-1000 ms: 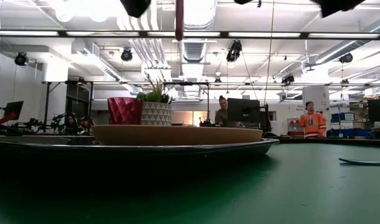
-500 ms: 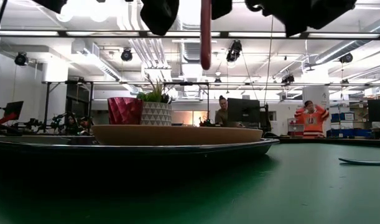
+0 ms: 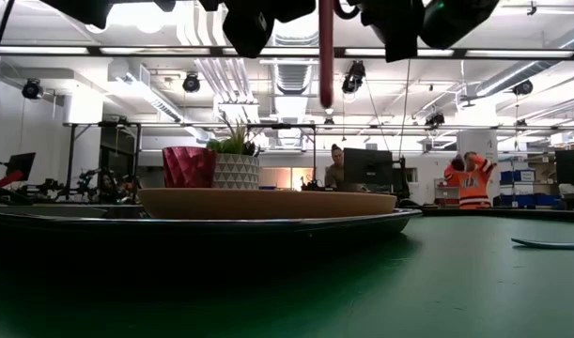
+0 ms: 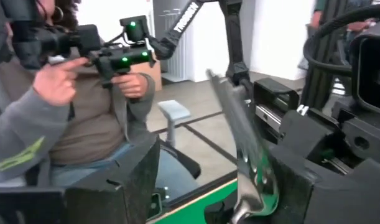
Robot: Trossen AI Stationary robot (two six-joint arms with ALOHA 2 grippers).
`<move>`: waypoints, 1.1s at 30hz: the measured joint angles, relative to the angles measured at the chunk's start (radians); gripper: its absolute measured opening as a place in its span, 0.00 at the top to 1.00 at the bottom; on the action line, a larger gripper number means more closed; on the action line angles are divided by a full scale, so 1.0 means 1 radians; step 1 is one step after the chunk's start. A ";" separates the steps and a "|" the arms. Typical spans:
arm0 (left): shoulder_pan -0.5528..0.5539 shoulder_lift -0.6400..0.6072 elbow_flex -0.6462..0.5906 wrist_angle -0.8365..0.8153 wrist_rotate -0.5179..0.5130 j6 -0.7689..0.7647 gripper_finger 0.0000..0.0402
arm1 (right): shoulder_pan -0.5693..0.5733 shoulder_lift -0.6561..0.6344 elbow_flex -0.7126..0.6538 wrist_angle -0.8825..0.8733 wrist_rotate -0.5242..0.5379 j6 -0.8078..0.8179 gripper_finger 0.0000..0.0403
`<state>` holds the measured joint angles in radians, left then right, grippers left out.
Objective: Pick and place plate/cup/fork/spoon on tray
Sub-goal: Put the pink fork on the black tray to the bottom of the red cup
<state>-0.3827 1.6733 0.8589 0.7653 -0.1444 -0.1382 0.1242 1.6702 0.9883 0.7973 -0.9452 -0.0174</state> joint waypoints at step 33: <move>0.008 -0.004 0.000 0.024 -0.021 0.044 0.96 | -0.011 0.000 -0.003 -0.007 -0.017 -0.009 0.98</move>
<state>-0.3751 1.6696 0.8589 0.7897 -0.1657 -0.0944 0.1135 1.6699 0.9855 0.7902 -0.9624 -0.0260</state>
